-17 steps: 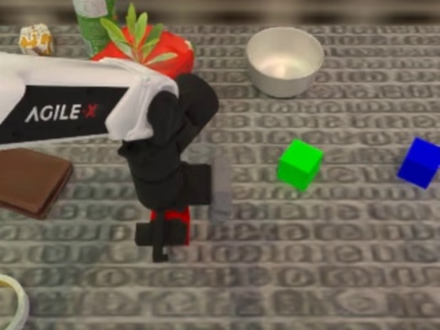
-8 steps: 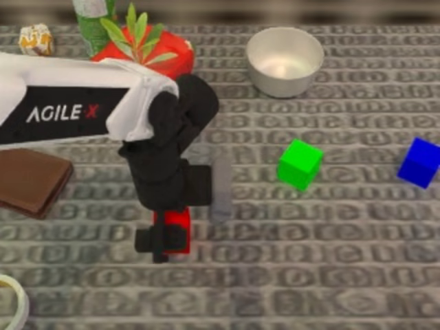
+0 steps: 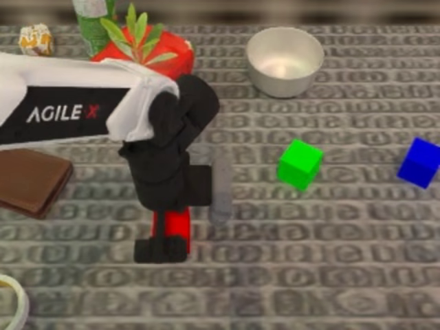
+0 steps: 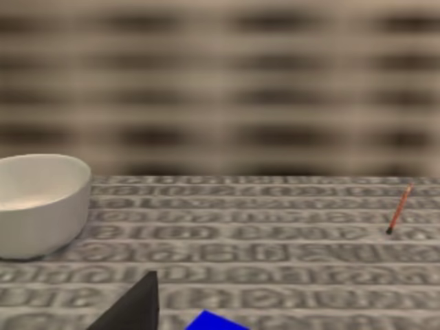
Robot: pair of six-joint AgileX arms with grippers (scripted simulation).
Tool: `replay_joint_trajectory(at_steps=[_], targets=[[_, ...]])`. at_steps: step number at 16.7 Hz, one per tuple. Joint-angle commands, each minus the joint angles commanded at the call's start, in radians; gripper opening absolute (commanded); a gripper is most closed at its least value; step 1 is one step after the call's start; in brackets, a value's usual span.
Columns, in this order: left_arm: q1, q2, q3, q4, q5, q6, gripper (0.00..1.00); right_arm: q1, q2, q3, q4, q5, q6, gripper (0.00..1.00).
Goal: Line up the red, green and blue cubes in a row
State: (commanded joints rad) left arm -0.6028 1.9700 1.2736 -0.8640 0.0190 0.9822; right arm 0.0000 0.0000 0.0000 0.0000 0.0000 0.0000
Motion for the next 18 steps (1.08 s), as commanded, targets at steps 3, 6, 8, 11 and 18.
replay_joint_trajectory(at_steps=[3, 6, 8, 11, 18], targets=[[0.002, -0.001, 0.004, -0.004, 0.0, 0.0, 1.0, 0.0, 0.0, 0.0, 0.0, 0.0, 0.0, 1.0], [0.012, -0.024, 0.058, -0.076, -0.001, -0.002, 1.0, 0.0, 0.0, 0.0, 0.0, 0.0, 0.0, 1.0], [0.016, -0.049, 0.107, -0.166, 0.0, 0.0, 1.0, 0.0, 0.0, 0.0, 0.0, 0.0, 0.0, 1.0], [0.022, -0.083, 0.165, -0.252, 0.0, 0.001, 1.0, 0.0, 0.0, 0.0, 0.0, 0.0, 0.0, 1.0], [0.03, -0.11, 0.146, -0.241, -0.002, -0.01, 1.0, 0.01, 0.03, 0.03, -0.022, -0.002, -0.008, 1.0]])
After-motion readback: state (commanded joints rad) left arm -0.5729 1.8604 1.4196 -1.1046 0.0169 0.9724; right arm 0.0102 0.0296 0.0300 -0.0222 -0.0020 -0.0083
